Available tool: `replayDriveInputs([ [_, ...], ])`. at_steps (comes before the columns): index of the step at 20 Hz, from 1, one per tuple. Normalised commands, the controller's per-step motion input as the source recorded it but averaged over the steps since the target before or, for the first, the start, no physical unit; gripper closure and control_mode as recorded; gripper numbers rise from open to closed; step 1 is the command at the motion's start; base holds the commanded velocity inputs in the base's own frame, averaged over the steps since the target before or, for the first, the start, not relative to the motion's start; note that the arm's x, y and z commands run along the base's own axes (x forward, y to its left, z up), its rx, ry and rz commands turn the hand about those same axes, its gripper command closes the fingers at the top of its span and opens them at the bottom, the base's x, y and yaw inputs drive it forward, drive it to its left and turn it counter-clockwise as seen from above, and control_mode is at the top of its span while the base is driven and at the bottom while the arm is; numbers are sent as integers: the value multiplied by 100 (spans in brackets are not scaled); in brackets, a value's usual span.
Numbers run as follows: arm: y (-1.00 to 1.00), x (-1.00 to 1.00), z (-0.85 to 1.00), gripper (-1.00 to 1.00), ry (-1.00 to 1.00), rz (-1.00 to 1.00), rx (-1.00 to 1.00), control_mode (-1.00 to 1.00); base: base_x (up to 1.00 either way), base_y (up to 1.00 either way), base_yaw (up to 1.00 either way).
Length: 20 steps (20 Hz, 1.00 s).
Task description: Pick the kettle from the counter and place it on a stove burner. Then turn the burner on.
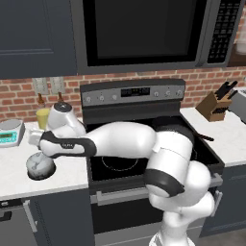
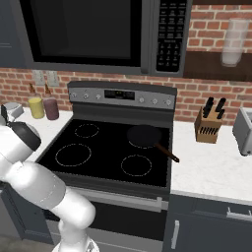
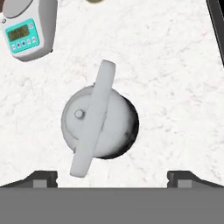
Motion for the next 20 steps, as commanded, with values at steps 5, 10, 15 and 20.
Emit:
replayDriveInputs([
  [5,24,47,-21,-100,0,0,0,-100,0,0,0],
  [10,40,36,-1,-100,2,0,-2,-100,0,0,0],
  [15,38,23,0,-100,3,0,-3,-100,0,0,0],
  [20,29,21,-3,-100,7,0,-5,-100,0,0,0],
])
